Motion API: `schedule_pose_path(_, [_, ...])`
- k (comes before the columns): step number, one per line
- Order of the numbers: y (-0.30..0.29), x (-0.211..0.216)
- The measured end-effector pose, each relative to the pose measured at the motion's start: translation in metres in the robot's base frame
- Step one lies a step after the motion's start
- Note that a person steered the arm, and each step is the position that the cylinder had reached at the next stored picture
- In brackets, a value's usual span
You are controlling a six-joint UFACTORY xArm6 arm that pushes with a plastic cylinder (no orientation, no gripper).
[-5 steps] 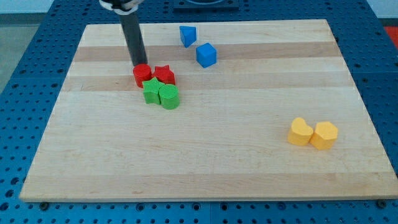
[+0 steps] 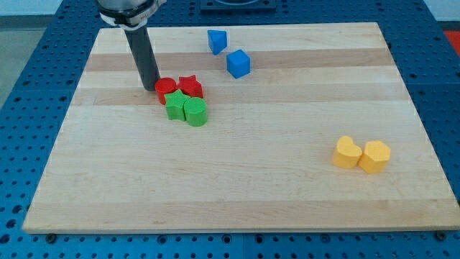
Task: Move the blue triangle along with the blue cube up a bit
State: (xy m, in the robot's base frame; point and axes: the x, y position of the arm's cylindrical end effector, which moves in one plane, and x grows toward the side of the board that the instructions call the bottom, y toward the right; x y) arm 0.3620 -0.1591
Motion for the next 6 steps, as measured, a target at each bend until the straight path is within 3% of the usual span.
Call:
schedule_pose_path(4, [-0.007,0.012])
schedule_pose_path(6, [-0.014,0.092])
